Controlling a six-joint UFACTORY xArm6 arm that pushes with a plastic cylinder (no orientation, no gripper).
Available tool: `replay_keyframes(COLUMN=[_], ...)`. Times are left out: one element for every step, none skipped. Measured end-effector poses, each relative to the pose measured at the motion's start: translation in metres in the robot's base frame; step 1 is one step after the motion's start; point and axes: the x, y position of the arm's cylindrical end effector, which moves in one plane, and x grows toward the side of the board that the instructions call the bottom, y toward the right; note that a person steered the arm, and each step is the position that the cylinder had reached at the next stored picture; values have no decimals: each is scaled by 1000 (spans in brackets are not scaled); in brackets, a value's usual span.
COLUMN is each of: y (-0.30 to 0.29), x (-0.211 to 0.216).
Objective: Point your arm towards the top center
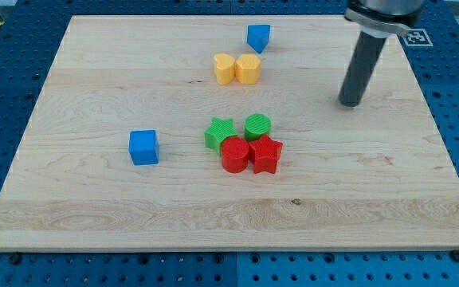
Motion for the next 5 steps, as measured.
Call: replay_keyframes(y=[34,70,80,84,53], x=[0,0,-8,-46,-98])
